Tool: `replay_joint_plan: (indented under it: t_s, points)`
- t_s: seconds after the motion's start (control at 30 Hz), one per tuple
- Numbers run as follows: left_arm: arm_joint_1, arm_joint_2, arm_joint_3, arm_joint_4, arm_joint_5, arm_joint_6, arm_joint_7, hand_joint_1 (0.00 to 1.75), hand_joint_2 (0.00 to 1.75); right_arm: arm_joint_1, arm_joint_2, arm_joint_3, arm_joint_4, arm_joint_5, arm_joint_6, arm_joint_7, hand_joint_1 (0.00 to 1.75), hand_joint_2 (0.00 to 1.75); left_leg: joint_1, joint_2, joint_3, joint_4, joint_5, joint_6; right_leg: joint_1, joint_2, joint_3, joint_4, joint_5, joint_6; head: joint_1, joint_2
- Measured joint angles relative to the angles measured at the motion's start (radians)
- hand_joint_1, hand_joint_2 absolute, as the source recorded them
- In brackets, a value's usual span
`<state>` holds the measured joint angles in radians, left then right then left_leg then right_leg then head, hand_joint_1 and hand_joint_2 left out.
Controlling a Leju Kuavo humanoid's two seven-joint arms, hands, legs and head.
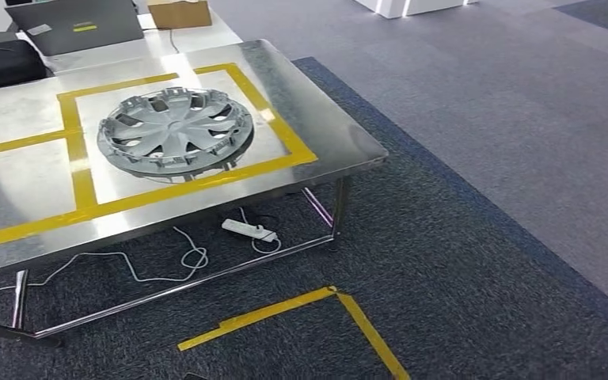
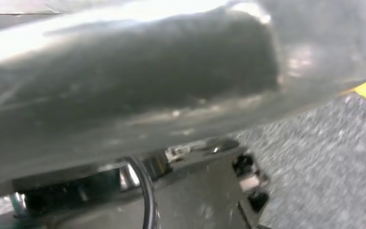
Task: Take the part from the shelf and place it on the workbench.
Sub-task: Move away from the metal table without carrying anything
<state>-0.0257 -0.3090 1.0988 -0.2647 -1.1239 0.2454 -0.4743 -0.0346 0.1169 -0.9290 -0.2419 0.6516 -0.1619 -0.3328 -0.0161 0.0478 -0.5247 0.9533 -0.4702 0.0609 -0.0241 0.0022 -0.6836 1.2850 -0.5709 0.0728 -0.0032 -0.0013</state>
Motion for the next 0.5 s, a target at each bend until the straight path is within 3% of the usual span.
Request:
replay_joint_plan:
  t_s: [0.07, 0.1, 0.13, 0.2, 0.27, 0.33, 0.4, 0.43, 0.47, 0.5]
  points:
    - [-0.001, 0.000, 0.000, 0.000, -0.004, -0.012, -0.006, 0.00, 0.00, 0.001, -0.002, 0.000, 0.000, 0.004, 0.003, -0.002, 0.00, 0.00, 0.005, 0.025, -0.033, 0.018, 0.013, -0.012, -0.012, -0.017, 0.065, -0.039, 0.075, 0.016, 0.000, 0.000]
    - [-0.001, 0.000, 0.001, -0.001, -0.006, -0.016, -0.009, 0.00, 0.00, -0.001, -0.002, 0.000, 0.000, 0.006, 0.005, -0.002, 0.00, 0.00, 0.006, 0.035, -0.048, 0.032, 0.016, -0.020, -0.017, -0.036, 0.123, -0.102, 0.080, 0.023, 0.002, 0.000]
    - [-0.002, 0.001, 0.001, -0.002, -0.008, -0.018, -0.012, 0.00, 0.00, -0.005, -0.002, 0.000, 0.000, 0.007, 0.007, -0.004, 0.00, 0.00, 0.006, 0.045, -0.061, 0.048, 0.017, -0.027, -0.019, -0.052, 0.178, -0.175, 0.060, 0.022, 0.002, 0.000]
    - [-0.004, 0.001, 0.001, -0.004, -0.009, -0.019, -0.016, 0.00, 0.00, -0.011, -0.002, 0.001, 0.000, 0.009, 0.011, -0.007, 0.00, 0.00, 0.006, 0.063, -0.079, 0.075, 0.023, -0.041, -0.015, -0.067, 0.243, -0.282, -0.002, 0.003, 0.002, 0.000]
    - [-0.006, 0.001, 0.002, -0.004, -0.010, -0.020, -0.017, 0.00, 0.00, -0.005, -0.002, 0.002, 0.000, 0.010, 0.011, -0.008, 0.00, 0.00, 0.014, 0.066, -0.086, 0.086, 0.026, -0.054, -0.010, -0.054, 0.234, -0.296, -0.015, -0.027, 0.000, 0.000]
    - [-0.005, 0.001, 0.003, -0.004, -0.010, -0.021, -0.017, 0.00, 0.00, 0.001, -0.003, 0.001, 0.000, 0.009, 0.011, -0.008, 0.00, 0.00, 0.021, 0.023, -0.099, 0.124, -0.017, -0.068, -0.007, -0.042, 0.222, -0.294, -0.003, -0.048, -0.002, 0.000]
    - [-0.003, 0.002, 0.005, -0.004, -0.010, -0.019, -0.017, 0.00, 0.00, 0.001, -0.004, 0.001, 0.000, 0.009, 0.011, -0.009, 0.00, 0.00, 0.024, -0.024, -0.130, 0.233, -0.101, -0.074, -0.002, -0.025, 0.206, -0.293, 0.011, -0.059, -0.002, 0.000]
    - [-0.002, 0.002, 0.006, -0.004, -0.010, -0.017, -0.017, 0.00, 0.00, 0.000, -0.004, 0.001, 0.000, 0.009, 0.012, -0.010, 0.00, 0.00, 0.023, -0.033, -0.145, 0.293, -0.133, -0.073, 0.002, -0.013, 0.198, -0.293, 0.018, -0.062, -0.002, 0.000]
    - [-0.002, 0.002, 0.007, -0.004, -0.012, -0.015, -0.017, 0.00, 0.00, 0.001, -0.004, 0.001, 0.000, 0.009, 0.013, -0.011, 0.00, 0.00, 0.022, -0.037, -0.151, 0.333, -0.147, -0.070, 0.007, -0.001, 0.191, -0.292, 0.024, -0.064, -0.002, 0.000]
    - [-0.002, 0.002, 0.007, -0.004, -0.013, -0.011, -0.017, 0.00, 0.00, 0.002, -0.004, 0.001, 0.000, 0.009, 0.014, -0.012, 0.00, 0.00, 0.020, -0.040, -0.143, 0.340, -0.141, -0.064, 0.011, 0.011, 0.187, -0.290, 0.030, -0.065, -0.002, 0.000]
